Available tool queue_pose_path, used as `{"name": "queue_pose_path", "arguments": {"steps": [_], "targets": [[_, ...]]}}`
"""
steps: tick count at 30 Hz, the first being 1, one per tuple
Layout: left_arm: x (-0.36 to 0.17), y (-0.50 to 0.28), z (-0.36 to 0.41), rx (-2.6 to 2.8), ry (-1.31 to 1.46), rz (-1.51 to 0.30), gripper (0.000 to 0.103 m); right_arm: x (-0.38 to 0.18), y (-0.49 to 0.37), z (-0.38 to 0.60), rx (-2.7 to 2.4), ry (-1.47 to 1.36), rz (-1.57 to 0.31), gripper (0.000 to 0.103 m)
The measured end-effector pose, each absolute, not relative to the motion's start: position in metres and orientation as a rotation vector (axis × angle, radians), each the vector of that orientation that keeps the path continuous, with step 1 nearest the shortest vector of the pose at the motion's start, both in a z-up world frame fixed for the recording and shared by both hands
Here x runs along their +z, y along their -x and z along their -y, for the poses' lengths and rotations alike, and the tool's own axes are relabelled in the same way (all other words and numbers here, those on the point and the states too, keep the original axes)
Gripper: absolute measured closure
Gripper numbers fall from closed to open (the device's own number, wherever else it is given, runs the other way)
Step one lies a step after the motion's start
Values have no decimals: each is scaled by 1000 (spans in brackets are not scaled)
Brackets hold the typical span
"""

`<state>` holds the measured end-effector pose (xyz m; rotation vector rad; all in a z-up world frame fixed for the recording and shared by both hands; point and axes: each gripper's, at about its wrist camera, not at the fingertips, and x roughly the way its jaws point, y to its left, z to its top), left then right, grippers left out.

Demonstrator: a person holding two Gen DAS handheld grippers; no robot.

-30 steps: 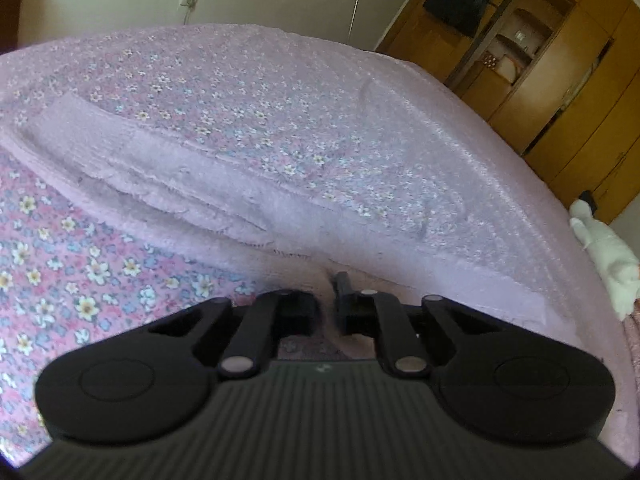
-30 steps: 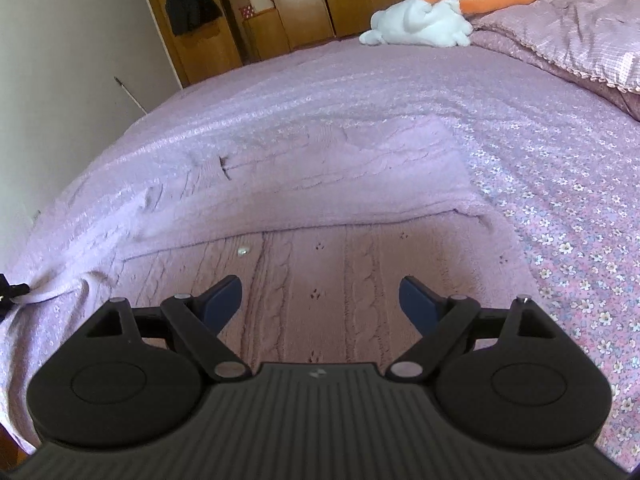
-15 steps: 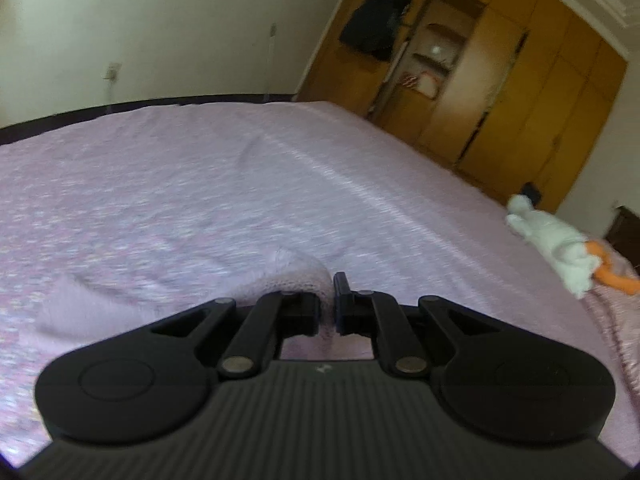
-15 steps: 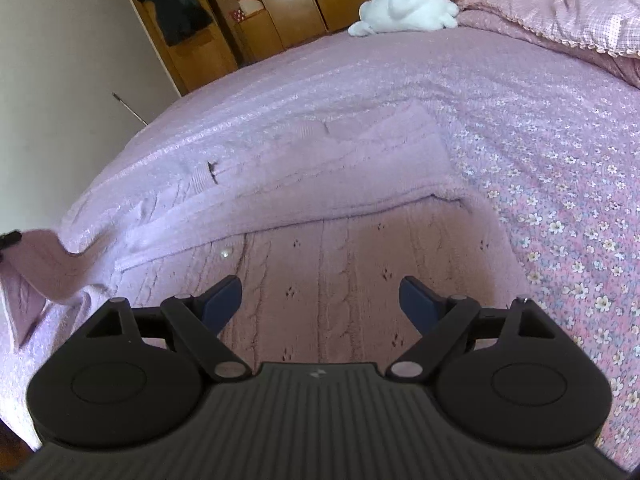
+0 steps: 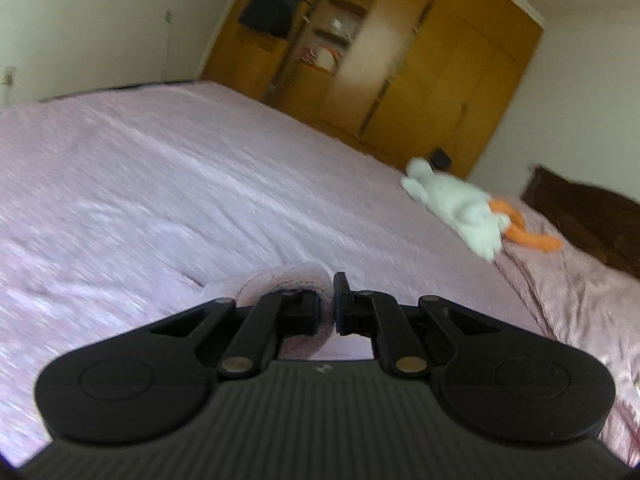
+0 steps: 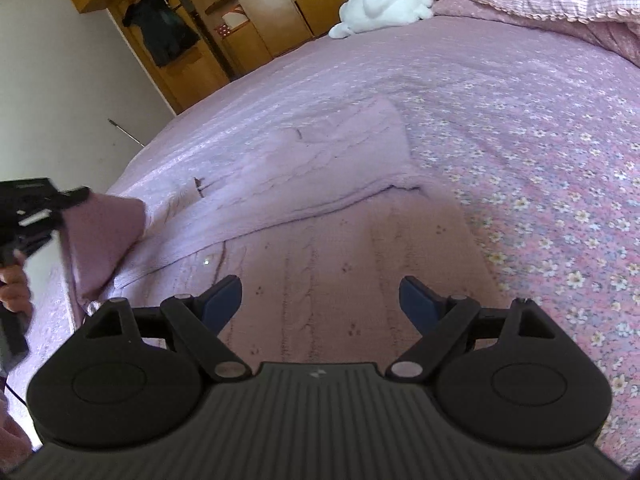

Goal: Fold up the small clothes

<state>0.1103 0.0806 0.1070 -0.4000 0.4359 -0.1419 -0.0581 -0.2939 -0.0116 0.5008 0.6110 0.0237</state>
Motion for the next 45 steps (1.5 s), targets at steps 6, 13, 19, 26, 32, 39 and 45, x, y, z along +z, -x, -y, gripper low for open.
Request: {"name": "queue_pose_path", "arguments": {"steps": [6, 13, 19, 26, 32, 39, 45], "targets": [[61, -126, -33, -155, 406, -611, 93, -26, 60, 305, -13, -549, -625, 13], [19, -125, -16, -151, 389, -802, 61, -27, 61, 301, -4, -538, -627, 13], [25, -104, -22, -170, 303, -815, 60, -13, 50, 291, 56, -564, -635, 13], [47, -73, -51, -148, 170, -818, 60, 13, 30, 245, 176, -478, -638, 13], [53, -54, -96, -68, 192, -853, 60, 31, 11, 189, 302, -393, -642, 13], [60, -31, -148, 22, 179, -839, 60, 43, -20, 108, 451, -265, -667, 13], [57, -22, -189, 150, 170, -854, 60, 38, -47, 41, 550, -219, -691, 13]]}}
